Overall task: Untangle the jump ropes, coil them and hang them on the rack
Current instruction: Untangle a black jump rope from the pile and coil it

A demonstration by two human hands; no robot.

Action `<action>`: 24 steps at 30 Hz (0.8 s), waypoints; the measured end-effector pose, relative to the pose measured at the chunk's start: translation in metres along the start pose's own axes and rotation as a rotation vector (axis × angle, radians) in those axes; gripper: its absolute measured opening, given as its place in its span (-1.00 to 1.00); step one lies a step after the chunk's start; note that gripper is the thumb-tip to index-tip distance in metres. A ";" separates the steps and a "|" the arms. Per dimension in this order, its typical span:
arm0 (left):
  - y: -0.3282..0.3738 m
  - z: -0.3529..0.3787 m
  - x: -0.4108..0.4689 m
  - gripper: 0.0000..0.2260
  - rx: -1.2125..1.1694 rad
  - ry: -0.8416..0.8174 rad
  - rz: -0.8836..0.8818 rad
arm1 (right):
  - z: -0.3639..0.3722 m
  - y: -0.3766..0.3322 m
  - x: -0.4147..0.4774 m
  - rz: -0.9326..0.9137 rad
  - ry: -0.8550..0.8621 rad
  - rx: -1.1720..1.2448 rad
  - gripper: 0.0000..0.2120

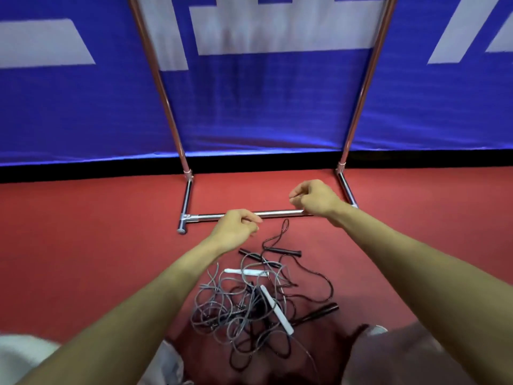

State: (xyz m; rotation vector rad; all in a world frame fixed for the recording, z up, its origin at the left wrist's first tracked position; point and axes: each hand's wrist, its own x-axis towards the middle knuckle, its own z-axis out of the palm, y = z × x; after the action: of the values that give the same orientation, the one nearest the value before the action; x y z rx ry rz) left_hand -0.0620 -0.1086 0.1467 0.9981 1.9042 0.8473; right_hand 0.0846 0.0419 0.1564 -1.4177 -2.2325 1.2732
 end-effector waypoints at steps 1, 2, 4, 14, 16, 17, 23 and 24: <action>-0.009 0.004 0.008 -0.83 -0.019 -0.008 -0.032 | 0.008 0.013 0.009 0.034 -0.011 -0.024 -0.79; -0.018 0.008 0.018 -0.83 -0.032 -0.011 -0.056 | 0.015 0.025 0.018 0.070 -0.027 -0.039 -0.80; -0.037 0.023 0.040 -0.81 -0.048 -0.025 -0.092 | 0.035 0.053 0.037 0.137 -0.058 -0.048 -0.83; -0.125 0.083 0.125 -0.77 -0.101 0.010 -0.321 | 0.137 0.160 0.107 0.294 -0.263 -0.382 -0.73; -0.137 0.088 0.135 -0.77 -0.140 -0.002 -0.337 | 0.159 0.179 0.116 0.250 -0.281 -0.458 -0.71; -0.142 0.090 0.139 -0.77 -0.152 -0.009 -0.336 | 0.169 0.188 0.117 0.228 -0.282 -0.499 -0.67; -0.136 0.092 0.146 -0.76 -0.181 -0.030 -0.312 | 0.168 0.200 0.118 0.209 -0.340 -0.677 -0.71; -0.130 0.090 0.145 -0.76 -0.181 -0.039 -0.306 | 0.158 0.194 0.116 0.222 -0.377 -0.715 -0.72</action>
State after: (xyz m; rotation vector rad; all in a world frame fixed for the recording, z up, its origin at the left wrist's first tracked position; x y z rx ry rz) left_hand -0.0781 -0.0268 -0.0507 0.5909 1.8490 0.7963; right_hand 0.0588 0.0815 -0.1154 -1.8090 -3.0623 0.8742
